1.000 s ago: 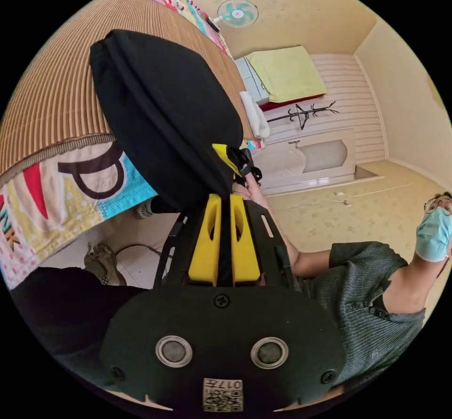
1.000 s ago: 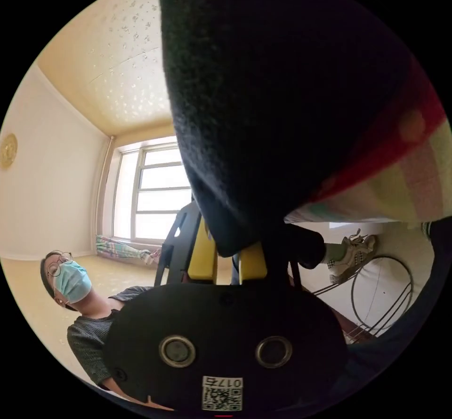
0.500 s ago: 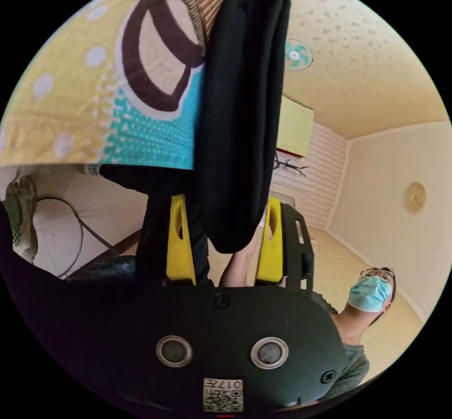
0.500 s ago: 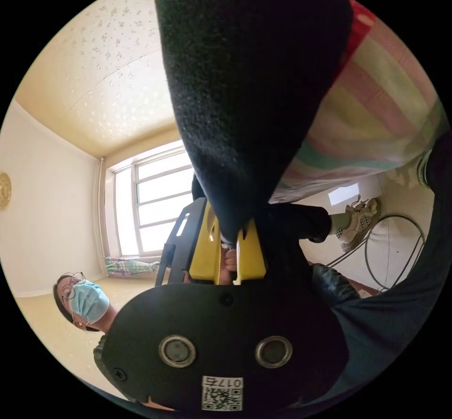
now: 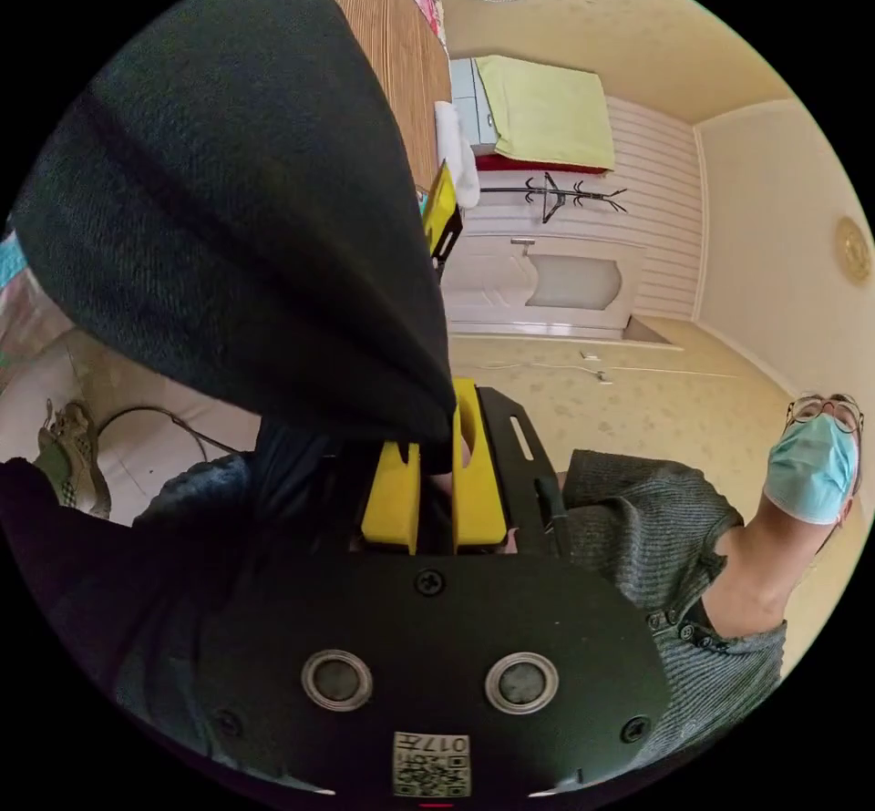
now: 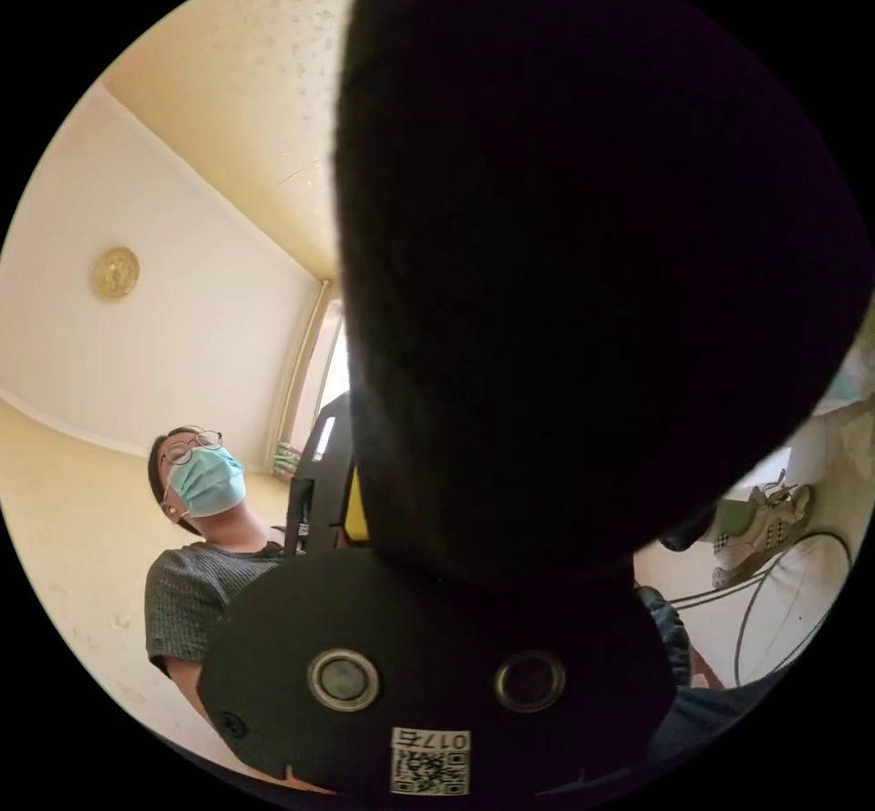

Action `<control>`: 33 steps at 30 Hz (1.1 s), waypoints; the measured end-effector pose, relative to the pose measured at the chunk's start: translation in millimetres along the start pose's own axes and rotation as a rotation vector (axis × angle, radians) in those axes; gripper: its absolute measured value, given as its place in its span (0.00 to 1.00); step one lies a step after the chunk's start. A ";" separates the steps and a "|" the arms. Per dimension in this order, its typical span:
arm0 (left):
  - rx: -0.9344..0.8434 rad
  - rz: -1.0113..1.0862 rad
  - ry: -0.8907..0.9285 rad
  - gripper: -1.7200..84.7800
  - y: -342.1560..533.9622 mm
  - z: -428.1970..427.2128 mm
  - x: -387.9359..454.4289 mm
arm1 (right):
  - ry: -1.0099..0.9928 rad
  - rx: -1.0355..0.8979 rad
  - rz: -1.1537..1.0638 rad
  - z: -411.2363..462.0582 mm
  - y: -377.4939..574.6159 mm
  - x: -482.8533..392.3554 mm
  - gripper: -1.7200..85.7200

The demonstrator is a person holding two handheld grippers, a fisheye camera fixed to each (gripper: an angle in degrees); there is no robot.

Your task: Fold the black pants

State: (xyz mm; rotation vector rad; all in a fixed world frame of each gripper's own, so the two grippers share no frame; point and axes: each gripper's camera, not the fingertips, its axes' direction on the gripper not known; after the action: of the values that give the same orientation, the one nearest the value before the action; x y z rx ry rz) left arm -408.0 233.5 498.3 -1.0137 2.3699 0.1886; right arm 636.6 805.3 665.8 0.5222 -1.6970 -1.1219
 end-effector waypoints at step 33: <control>-0.043 0.197 -0.324 0.07 -25.7 147.7 30.5 | 0.705 0.862 -0.060 -409.6 -180.4 -131.8 0.15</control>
State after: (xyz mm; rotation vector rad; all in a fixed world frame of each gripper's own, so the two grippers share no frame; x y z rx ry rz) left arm -343.4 245.2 360.2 -0.7055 2.1704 0.4438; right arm 1029.8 641.5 475.4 1.3265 -1.4450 -0.1145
